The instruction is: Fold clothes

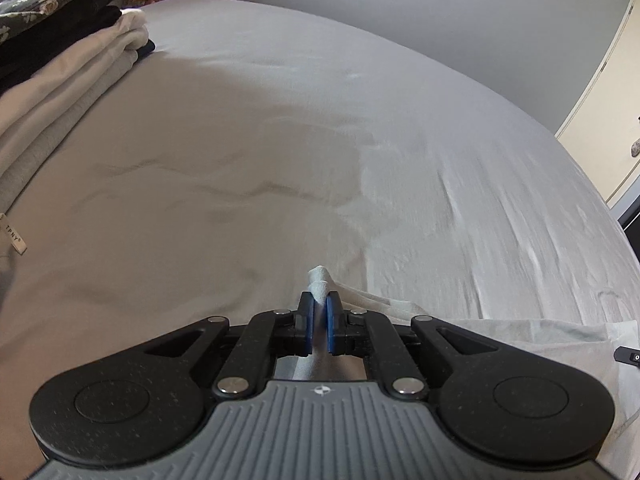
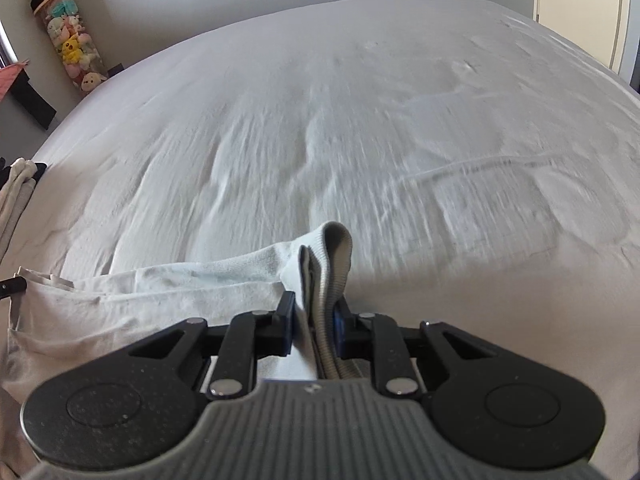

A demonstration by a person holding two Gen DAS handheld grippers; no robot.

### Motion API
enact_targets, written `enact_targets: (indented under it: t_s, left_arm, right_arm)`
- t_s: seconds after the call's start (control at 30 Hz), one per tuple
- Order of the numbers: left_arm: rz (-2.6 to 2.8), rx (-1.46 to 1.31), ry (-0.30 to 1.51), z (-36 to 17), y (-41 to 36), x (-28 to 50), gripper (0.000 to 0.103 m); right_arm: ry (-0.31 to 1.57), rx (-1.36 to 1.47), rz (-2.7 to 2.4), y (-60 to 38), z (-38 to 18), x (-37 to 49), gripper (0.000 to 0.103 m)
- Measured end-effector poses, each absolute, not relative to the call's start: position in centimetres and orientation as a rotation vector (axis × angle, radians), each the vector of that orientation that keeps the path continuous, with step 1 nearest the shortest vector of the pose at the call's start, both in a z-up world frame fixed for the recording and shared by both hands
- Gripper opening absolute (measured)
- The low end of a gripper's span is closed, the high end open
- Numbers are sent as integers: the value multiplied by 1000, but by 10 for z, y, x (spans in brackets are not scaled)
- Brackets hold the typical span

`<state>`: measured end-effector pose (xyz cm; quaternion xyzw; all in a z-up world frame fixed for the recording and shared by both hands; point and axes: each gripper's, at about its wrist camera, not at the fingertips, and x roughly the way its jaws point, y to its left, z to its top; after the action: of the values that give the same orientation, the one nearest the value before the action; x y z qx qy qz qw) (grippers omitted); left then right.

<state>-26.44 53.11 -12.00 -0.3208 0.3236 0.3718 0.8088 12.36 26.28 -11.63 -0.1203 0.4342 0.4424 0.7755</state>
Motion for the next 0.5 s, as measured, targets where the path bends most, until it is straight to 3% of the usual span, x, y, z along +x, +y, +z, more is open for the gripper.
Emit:
enact_targets:
  t_s: [0.1, 0.23, 0.37, 0.5]
  left_arm:
    - [799, -690, 721, -129, 538, -257, 10]
    - [831, -739, 689, -121, 544, -268, 18]
    - [854, -792, 642, -99, 545, -293, 18]
    - [841, -860, 766, -98, 539, -316, 18]
  right_arm:
    - [963, -275, 936, 265, -124, 127, 23]
    - [967, -296, 893, 266, -124, 129, 37]
    - [908, -315, 850, 260, -112, 128, 36]
    - [841, -322, 894, 258, -90, 117, 37]
